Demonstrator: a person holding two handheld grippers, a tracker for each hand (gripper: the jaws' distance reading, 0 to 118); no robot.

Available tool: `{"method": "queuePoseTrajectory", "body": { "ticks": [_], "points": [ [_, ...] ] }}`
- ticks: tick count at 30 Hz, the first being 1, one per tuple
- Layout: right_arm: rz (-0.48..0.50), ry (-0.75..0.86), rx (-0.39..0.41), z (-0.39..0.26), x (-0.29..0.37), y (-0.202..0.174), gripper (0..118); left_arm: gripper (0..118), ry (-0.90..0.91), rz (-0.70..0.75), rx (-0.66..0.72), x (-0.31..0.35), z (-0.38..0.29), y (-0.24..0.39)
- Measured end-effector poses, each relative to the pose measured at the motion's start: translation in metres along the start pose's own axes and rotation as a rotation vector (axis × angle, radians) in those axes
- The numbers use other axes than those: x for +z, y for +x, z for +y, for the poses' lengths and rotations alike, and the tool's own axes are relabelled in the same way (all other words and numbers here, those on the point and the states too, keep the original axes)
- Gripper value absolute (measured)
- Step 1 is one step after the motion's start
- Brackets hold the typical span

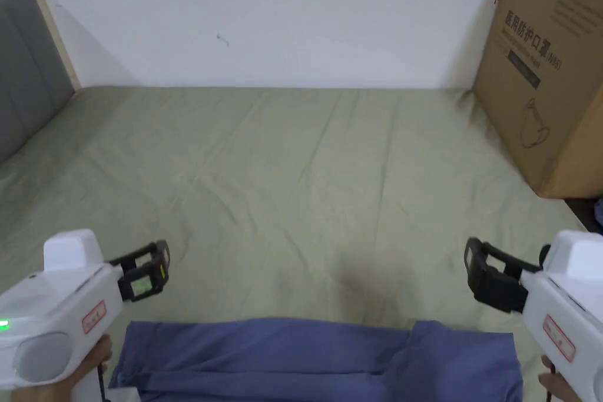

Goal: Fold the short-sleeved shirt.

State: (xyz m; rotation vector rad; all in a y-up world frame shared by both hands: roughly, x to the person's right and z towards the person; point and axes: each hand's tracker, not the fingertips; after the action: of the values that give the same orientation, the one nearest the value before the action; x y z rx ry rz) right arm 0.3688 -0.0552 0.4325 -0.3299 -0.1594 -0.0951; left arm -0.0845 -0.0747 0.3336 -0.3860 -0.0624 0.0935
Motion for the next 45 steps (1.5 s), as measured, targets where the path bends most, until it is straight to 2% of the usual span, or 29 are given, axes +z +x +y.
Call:
{"method": "queuePoseTrajectory", "body": {
  "ticks": [3,6,8,9,10,11,12,13,14,22,26,32,36,38,39,40,41,42,45],
  "points": [
    [-0.022,0.080,0.040,0.012,0.000,-0.018,87,97,0.106,0.000,-0.044,0.002,0.013,0.014],
    [-0.044,0.101,0.066,0.018,-0.001,-0.033,86,96,0.132,0.009,-0.070,0.001,0.017,0.025],
    [-0.057,0.112,0.081,0.018,-0.002,-0.040,84,86,0.152,0.006,-0.075,0.000,0.015,0.028],
    [-0.064,0.115,0.092,0.016,-0.004,-0.041,81,77,0.164,-0.009,-0.077,0.000,0.014,0.029],
    [-0.070,0.117,0.099,0.015,-0.004,-0.044,70,59,0.172,-0.019,-0.074,0.002,0.012,0.030],
    [-0.086,0.132,0.106,0.013,-0.002,-0.046,55,42,0.183,-0.026,-0.066,0.002,0.010,0.030],
    [-0.103,0.141,0.106,0.011,-0.001,-0.048,34,22,0.178,-0.040,-0.059,0.002,0.010,0.029],
    [-0.114,0.144,0.110,0.010,-0.002,-0.049,4,0,0.173,-0.064,-0.038,0.002,0.009,0.028],
    [-0.122,0.142,0.112,0.008,-0.004,-0.048,0,0,0.167,-0.084,-0.015,0.002,0.008,0.026],
    [-0.098,0.124,0.108,0.006,-0.008,-0.046,0,0,0.035,-0.112,-0.022,-0.006,-0.001,0.011],
    [-0.084,0.117,0.100,0.005,-0.009,-0.046,0,0,-0.130,-0.157,0.095,-0.025,-0.008,-0.024],
    [-0.073,0.102,0.118,0.002,-0.017,-0.051,0,0,-0.403,-0.304,0.326,-0.056,-0.029,-0.096],
    [-0.068,0.072,0.116,-0.003,-0.029,-0.056,0,2,-0.521,-0.285,0.385,-0.071,-0.055,-0.128],
    [-0.068,0.057,0.117,-0.005,-0.034,-0.058,0,17,-0.561,-0.281,0.390,-0.077,-0.067,-0.139],
    [-0.066,0.049,0.118,-0.007,-0.037,-0.060,0,34,-0.581,-0.278,0.408,-0.081,-0.074,-0.144],
    [-0.065,0.041,0.119,-0.008,-0.040,-0.061,0,62,-0.585,-0.272,0.416,-0.083,-0.079,-0.147],
    [-0.062,0.030,0.122,-0.009,-0.043,-0.062,0,80,-0.590,-0.263,0.415,-0.086,-0.085,-0.149],
    [-0.061,0.023,0.126,-0.011,-0.045,-0.063,0,89,-0.603,-0.261,0.417,-0.089,-0.091,-0.152],
    [-0.063,0.007,0.130,-0.014,-0.051,-0.066,0,91,-0.607,-0.257,0.437,-0.108,-0.111,-0.174]
  ]
}}
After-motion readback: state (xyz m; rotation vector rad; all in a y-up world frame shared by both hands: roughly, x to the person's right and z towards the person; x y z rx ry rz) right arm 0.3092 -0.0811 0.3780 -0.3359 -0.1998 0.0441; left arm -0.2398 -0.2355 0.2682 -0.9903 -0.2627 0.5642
